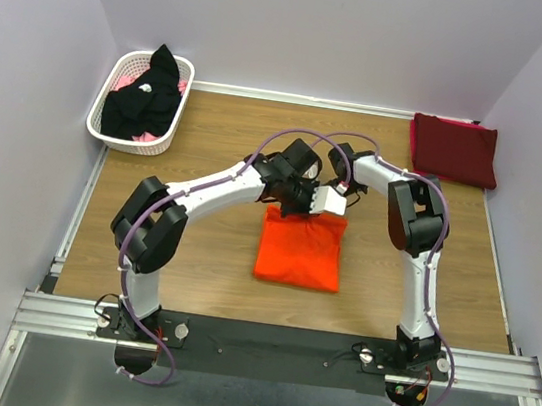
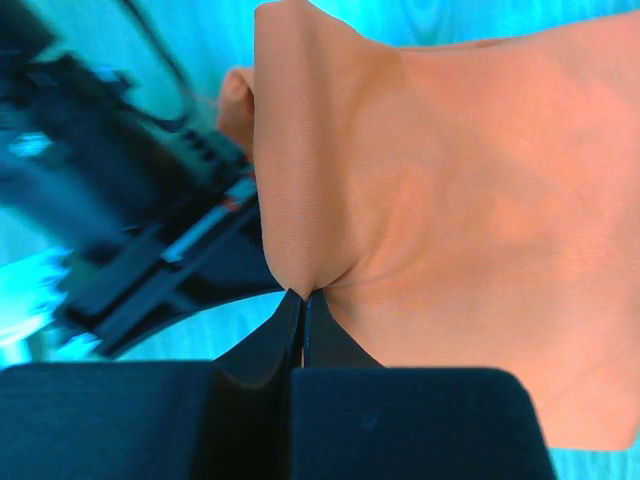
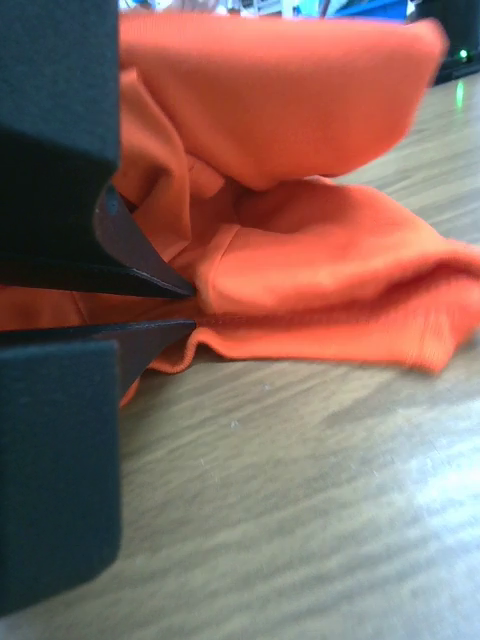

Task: Fold and stack the t-shirts
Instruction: Fold the long partially folded tshirt into a neat square

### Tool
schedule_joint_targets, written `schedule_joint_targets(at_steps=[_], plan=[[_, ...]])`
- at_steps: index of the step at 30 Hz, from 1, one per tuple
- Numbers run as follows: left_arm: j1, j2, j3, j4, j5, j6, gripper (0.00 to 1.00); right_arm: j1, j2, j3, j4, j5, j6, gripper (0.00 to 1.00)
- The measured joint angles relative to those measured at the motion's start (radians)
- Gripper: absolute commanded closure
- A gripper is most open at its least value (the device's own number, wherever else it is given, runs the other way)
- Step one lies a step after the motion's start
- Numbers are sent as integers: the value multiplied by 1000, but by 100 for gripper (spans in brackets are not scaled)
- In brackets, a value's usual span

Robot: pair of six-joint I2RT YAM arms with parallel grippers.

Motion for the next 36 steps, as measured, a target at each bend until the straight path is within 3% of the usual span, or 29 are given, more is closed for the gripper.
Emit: schedule_joint_targets(at_steps=[14,25,31,32,36], plan=[[21,19,-8,64,-48,11,100,0,0,-15,-11,-19,-16,78],[19,18,-142,209,-77,23,100,0,0,55,-28,59,-14,66],[3,6,-187,259,-90,33,82,1,-7,122,-22,163,-9,47],[0,3,-188,263,-90,34,73,1,-10,127,-20,175,-6,46],[-5,-15,-188,271,-95,37,54,1,-30,134,-14,218,2,33]])
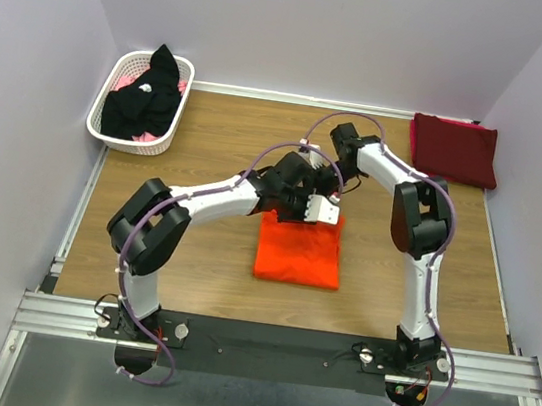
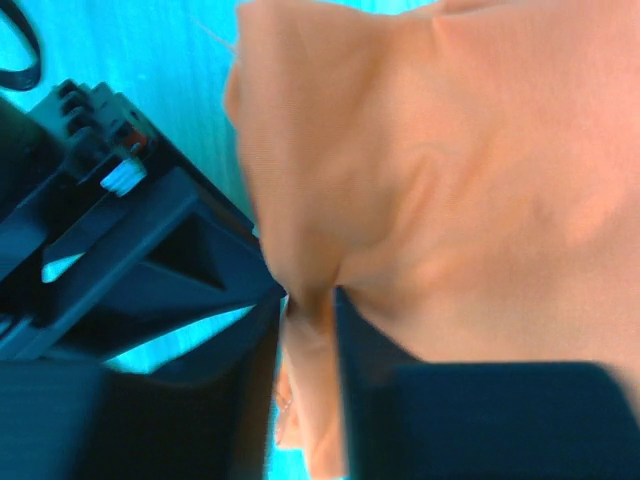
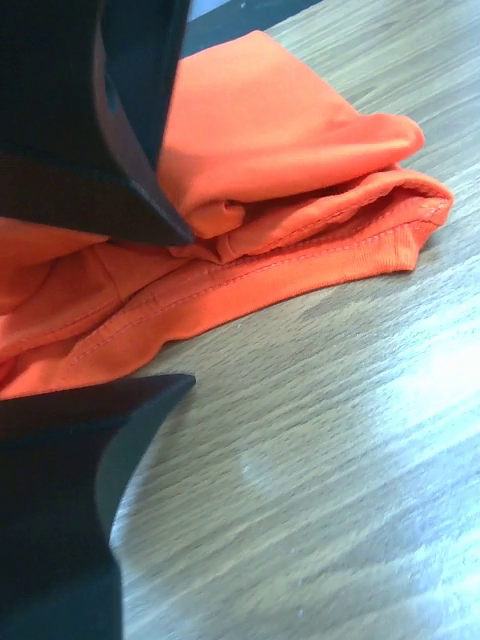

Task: Fold and stack the t-shirts
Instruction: Fold the long partially folded tshirt into a neat square

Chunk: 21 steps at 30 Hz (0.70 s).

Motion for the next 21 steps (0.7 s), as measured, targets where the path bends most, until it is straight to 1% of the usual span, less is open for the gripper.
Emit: schedule_joint_targets(at_steps=[3,4,5,6,8,10,12,15,16,19,21], plan=[[0,-31,7,-12,1,-2,51,-7,-16,0,3,19,13,30],[0,-47,14,-21,3,-1,50,-10,-23,1,4,21,18,24],[0,-73,26,-35,11,-3,49,-14,-28,4,3,25,26,22],[3,-82,30,-41,18,-6,49,-23,-36,13,2,27,32,19],[29,-143,53,-75,76,-27,49,-54,-59,29,3,26,48,18],[77,-180,65,-100,147,-56,49,-93,-95,32,8,25,64,18],[164,-208,67,-114,209,-97,48,-147,-151,32,8,25,79,21],[279,-204,51,-119,280,-170,48,-205,-242,-1,11,24,94,25],[303,-200,41,-120,297,-190,48,-212,-267,-16,11,21,99,29],[375,-167,-4,-118,355,-269,48,-208,-330,-76,13,-3,109,34],[395,-137,-26,-117,388,-317,48,-199,-344,-123,12,-21,116,36]])
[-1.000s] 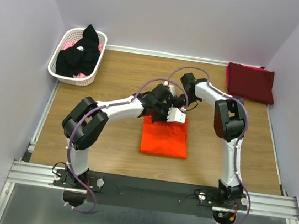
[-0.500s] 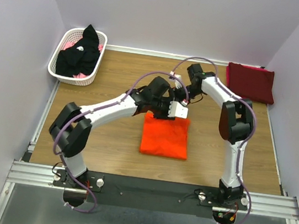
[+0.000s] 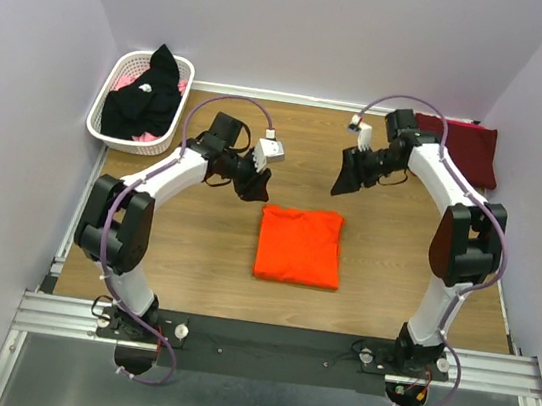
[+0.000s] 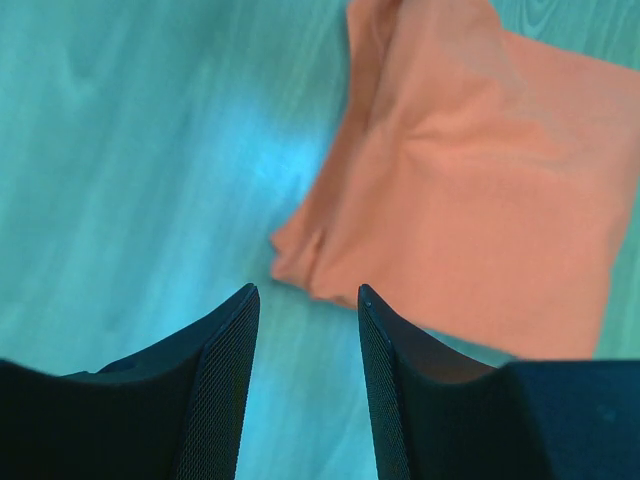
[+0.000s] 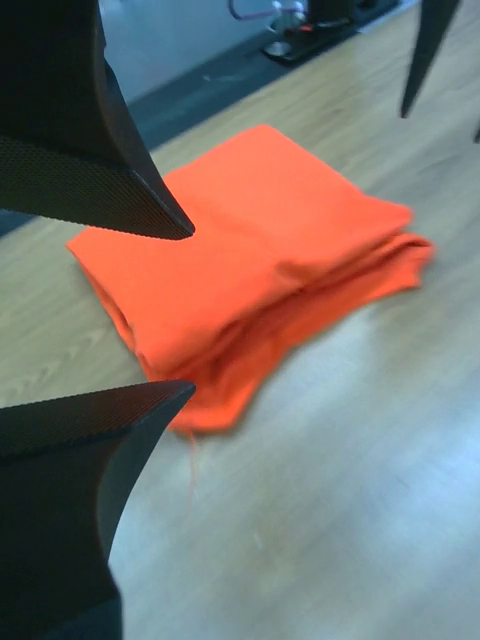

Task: Fold and stack the t-shirts
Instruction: Fold the long partially folded tshirt into a neat square, then smooth out wrinkles on the folded tshirt

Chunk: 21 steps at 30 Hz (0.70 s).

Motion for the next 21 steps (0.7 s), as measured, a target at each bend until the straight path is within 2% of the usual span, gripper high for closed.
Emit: schedule_joint_targets(at_steps=[8,16,21], plan=[[18,110,-41,19,56,-100,48,12,14,-153,-8,-6,0,42],[20,206,-30,17,76,-114,50,12,17,-172,-5,-15,-1,45],[22,209,-29,14,83,-115,57,12,23,-186,-4,-29,-2,46]])
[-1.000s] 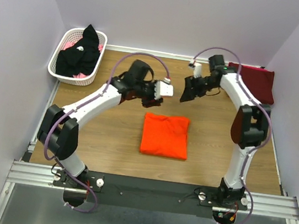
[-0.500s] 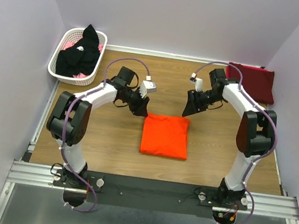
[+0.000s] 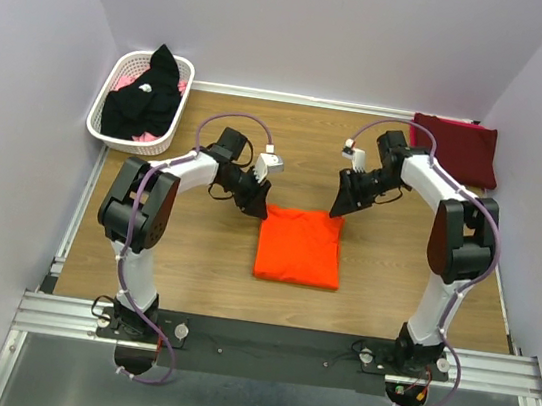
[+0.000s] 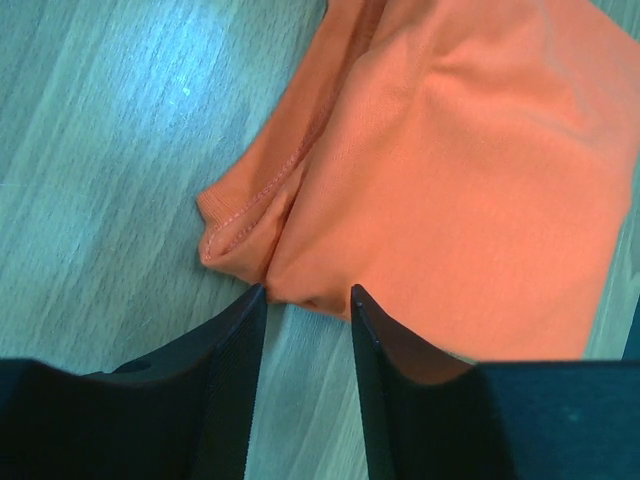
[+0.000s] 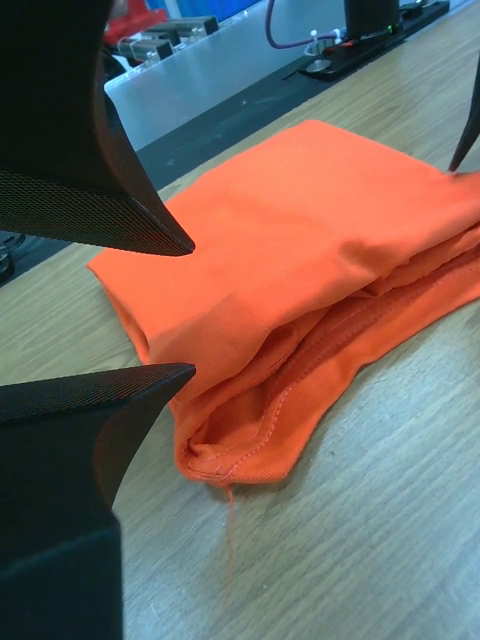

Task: Fold and stack the t-shirts
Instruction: Smooth out wrinkles on the folded tshirt

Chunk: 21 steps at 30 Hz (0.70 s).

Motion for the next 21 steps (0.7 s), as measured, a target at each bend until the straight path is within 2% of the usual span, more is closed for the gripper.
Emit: schedule_joint_targets(at_steps=[4,7,8,9,10,13,21], plan=[[0,0,0,0,8,-2,62,0,16,-19,1,-2,-3,52],[1,0,3,1,14,-6,82,0,24,-35,1,-2,-9,63],[1,0,6,3,16,-11,93,0,24,-38,0,-2,-13,71],[1,0,7,4,17,-12,98,0,24,-39,0,-2,-16,79],[1,0,12,3,19,-18,100,0,24,-39,0,-2,-18,83],[1,-5,21,5,29,-18,100,0,24,-39,0,-2,-22,99],[2,-103,30,0,42,-14,100,-2,-15,-39,-1,36,-29,99]])
